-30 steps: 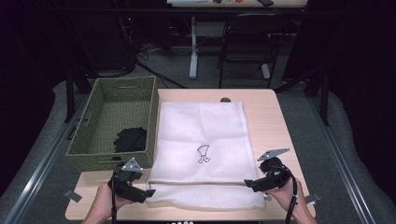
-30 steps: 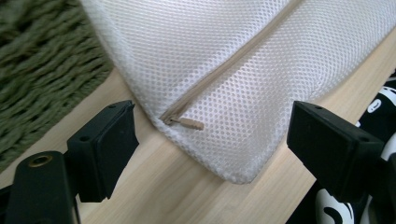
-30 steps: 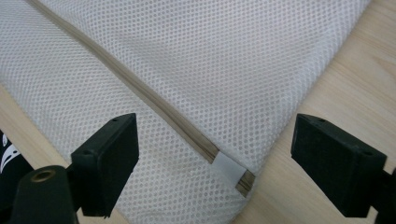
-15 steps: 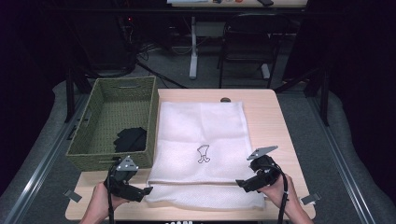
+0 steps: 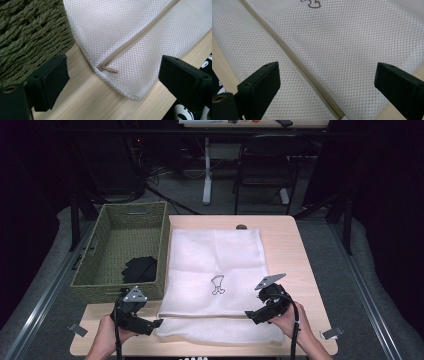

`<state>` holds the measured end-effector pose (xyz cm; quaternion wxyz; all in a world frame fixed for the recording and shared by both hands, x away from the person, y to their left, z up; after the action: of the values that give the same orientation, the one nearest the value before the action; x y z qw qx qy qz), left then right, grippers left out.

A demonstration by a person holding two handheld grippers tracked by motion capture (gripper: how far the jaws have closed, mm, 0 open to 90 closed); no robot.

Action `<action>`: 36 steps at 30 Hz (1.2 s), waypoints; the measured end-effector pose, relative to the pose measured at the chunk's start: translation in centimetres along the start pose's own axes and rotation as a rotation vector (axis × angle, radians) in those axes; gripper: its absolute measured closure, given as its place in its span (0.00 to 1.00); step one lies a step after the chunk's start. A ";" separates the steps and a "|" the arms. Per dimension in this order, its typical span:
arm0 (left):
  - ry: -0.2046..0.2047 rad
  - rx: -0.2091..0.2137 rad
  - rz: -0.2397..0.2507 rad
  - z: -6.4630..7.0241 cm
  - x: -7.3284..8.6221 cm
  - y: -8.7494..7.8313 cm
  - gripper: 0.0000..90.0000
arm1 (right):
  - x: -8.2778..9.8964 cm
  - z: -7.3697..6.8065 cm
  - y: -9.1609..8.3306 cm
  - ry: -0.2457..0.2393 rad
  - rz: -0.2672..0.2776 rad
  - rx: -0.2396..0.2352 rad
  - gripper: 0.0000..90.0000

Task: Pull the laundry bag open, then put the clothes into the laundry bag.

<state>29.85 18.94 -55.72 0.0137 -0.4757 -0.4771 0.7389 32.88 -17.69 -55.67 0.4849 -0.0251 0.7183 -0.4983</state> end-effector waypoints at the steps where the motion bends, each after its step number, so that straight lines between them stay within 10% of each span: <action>1: -0.004 0.001 0.004 0.0 0.0 -0.1 0.09 | -0.2 -0.1 0.2 -0.006 0.001 -0.002 0.07; 36: 0.000 0.013 0.010 -0.4 -0.1 0.7 0.02 | -3.2 -3.3 9.0 -0.217 -0.155 -0.135 0.24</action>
<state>30.47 18.79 -56.17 0.0128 -0.4780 -0.4699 0.7419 36.23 -9.21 -60.02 0.5170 -0.1665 0.6895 -0.4791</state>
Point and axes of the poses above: each handheld gripper's, and its own axes: y roughly forward along the jaws, x roughly out of its underside, z roughly to its right, the point moved 6 cm from there along y, roughly forward along the jaws, and after that the axes turned 8 degrees about z, right-handed, at the moved point
